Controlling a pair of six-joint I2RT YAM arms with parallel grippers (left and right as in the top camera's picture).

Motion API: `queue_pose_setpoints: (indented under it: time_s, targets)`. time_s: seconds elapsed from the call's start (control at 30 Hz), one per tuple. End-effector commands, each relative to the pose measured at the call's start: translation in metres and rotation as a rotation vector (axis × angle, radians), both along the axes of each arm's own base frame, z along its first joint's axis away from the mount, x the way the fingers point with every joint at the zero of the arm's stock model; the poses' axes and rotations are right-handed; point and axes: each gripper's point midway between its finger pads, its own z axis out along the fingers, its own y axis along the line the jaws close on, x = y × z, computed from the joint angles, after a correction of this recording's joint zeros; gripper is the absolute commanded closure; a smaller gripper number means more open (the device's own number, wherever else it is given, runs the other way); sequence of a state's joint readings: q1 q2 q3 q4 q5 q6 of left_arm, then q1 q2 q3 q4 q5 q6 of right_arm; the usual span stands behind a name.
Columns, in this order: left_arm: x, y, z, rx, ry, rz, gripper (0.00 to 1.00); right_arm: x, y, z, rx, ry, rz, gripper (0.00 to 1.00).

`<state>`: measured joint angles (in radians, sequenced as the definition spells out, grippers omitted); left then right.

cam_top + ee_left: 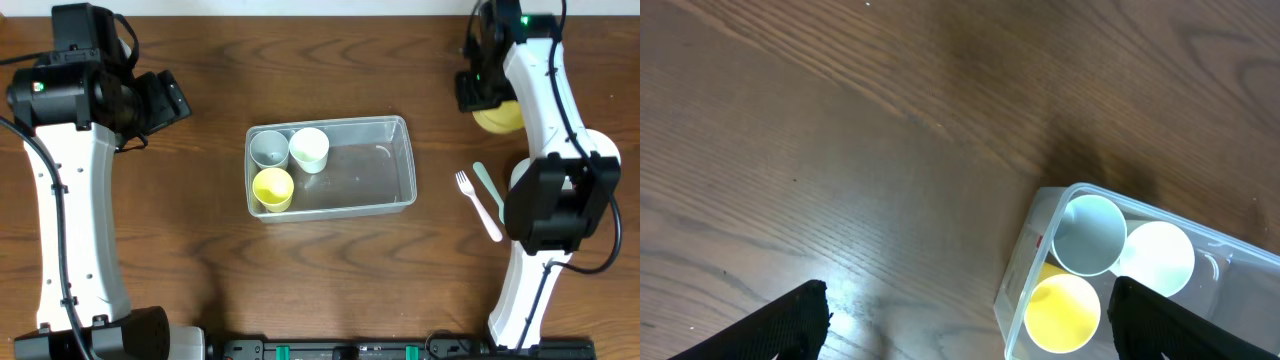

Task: Pack container
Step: 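Carry the yellow bowl into the container's right side and release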

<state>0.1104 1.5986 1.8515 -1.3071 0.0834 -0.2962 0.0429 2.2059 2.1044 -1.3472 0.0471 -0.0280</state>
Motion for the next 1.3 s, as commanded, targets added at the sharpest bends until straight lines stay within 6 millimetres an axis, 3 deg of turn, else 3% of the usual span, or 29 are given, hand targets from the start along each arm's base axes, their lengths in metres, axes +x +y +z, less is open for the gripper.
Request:
queue_pose_setpoints:
  time_s: [0.0, 0.13, 0.27, 0.4, 0.53, 0.7, 0.97, 1.27]
  targets:
    - [-0.004, 0.0, -0.001, -0.012, 0.007, 0.012, 0.1, -0.001, 0.062, 0.065, 0.093, -0.117, 0.178, 0.99]
    - [-0.004, 0.0, -0.001, -0.012, 0.009, 0.013, 0.11, -0.023, 0.116, 0.112, 0.125, -0.209, 0.317, 0.99]
    - [-0.004, 0.0, -0.001, -0.012, 0.009, 0.012, 0.11, -0.05, 0.171, 0.136, 0.153, -0.261, 0.436, 0.99]
    - [-0.004, 0.0, -0.001, -0.012, 0.009, 0.013, 0.1, -0.072, 0.213, 0.13, 0.15, -0.243, 0.486, 0.99]
    - [-0.005, 0.0, -0.001, -0.012, 0.01, 0.013, 0.1, -0.09, 0.243, 0.106, 0.15, -0.194, 0.519, 0.99]
    - [-0.005, 0.0, -0.001, -0.006, 0.01, 0.002, 0.1, -0.1, 0.254, 0.064, 0.137, -0.13, 0.518, 0.99]
    - [-0.005, 0.0, -0.001, -0.004, 0.011, 0.004, 0.1, -0.1, 0.242, -0.001, 0.09, -0.078, 0.5, 0.99]
    - [-0.005, 0.0, -0.001, -0.005, 0.011, 0.003, 0.11, -0.097, 0.226, -0.04, 0.077, -0.066, 0.481, 0.92]
